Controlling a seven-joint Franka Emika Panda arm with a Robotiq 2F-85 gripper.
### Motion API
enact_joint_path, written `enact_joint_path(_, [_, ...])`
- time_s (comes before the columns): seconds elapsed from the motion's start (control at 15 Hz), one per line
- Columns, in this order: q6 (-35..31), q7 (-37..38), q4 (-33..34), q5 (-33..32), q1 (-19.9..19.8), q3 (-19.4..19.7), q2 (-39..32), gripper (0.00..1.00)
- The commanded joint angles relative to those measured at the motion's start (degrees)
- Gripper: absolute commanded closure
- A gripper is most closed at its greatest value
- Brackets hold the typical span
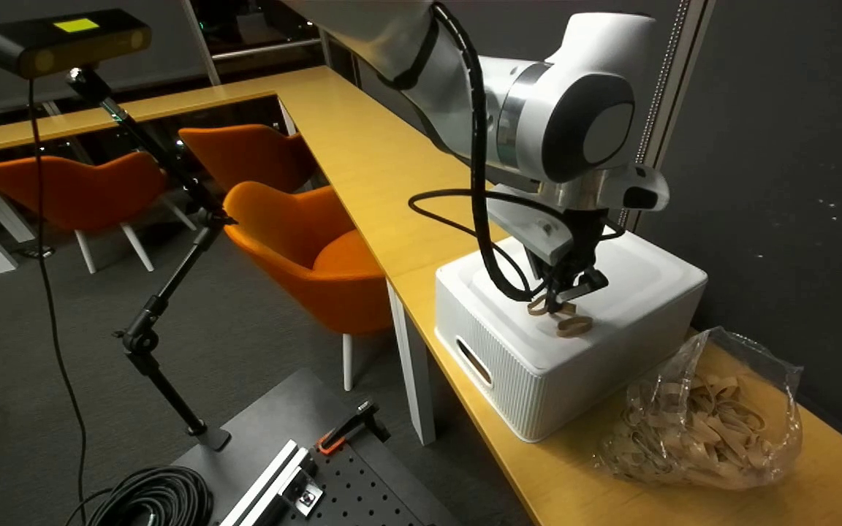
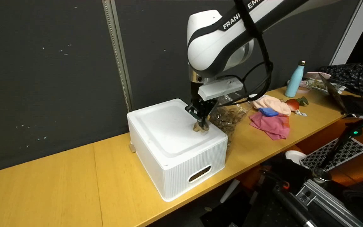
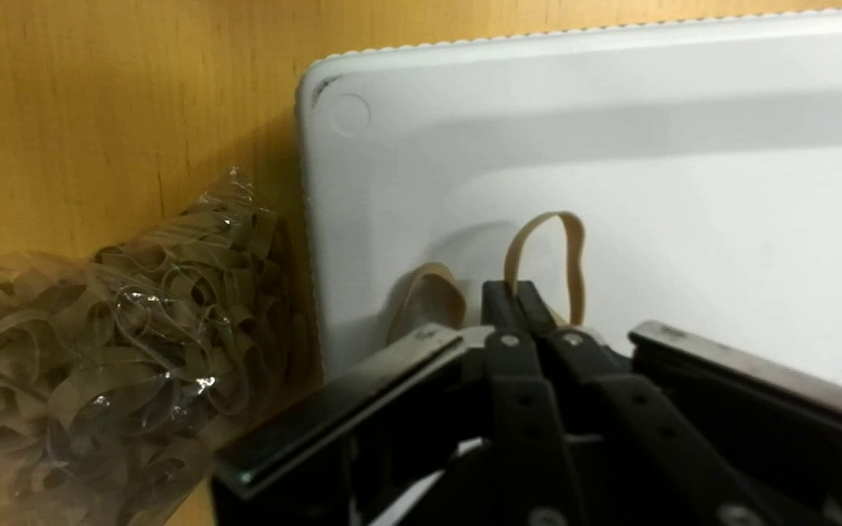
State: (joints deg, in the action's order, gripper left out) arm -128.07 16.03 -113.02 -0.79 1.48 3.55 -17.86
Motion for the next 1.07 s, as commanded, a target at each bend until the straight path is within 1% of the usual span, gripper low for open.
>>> enact_joint_path(0.0, [-1.2, 0.7, -0.9, -0.6, -0.3, 0.4, 1.0, 0.93])
enact_joint_path(0.07, [-1.2, 0.7, -1.0, -0.6, -0.3, 0.4, 1.0, 0.92])
enact_joint_path(0.13, [-1.2, 0.7, -1.0, -0.6, -0.3, 0.5, 1.1, 0.77])
enact_joint_path(0.2, [-1.1, 0.7, -1.1, -0.6, -0.4, 0.6, 1.3, 0.72])
enact_joint_path(0.6, [-1.4, 0.5, -1.6, -1.0, -0.9, 1.4, 1.0, 0.3])
enact_joint_path(0.8, [-1.7, 0.5, -1.3, -1.0, -1.0, 1.3, 0.3, 0.16])
enact_joint_path(0.87, [-1.8, 0.6, -1.1, -1.1, -0.8, 1.2, 0.0, 0.13])
enact_joint_path(0.93, [-1.9, 0.7, -1.0, -1.1, -0.7, 1.1, -0.1, 0.09])
enact_joint_path(1.0, [-2.1, 0.7, -1.0, -1.0, -0.6, 1.0, -0.1, 0.08])
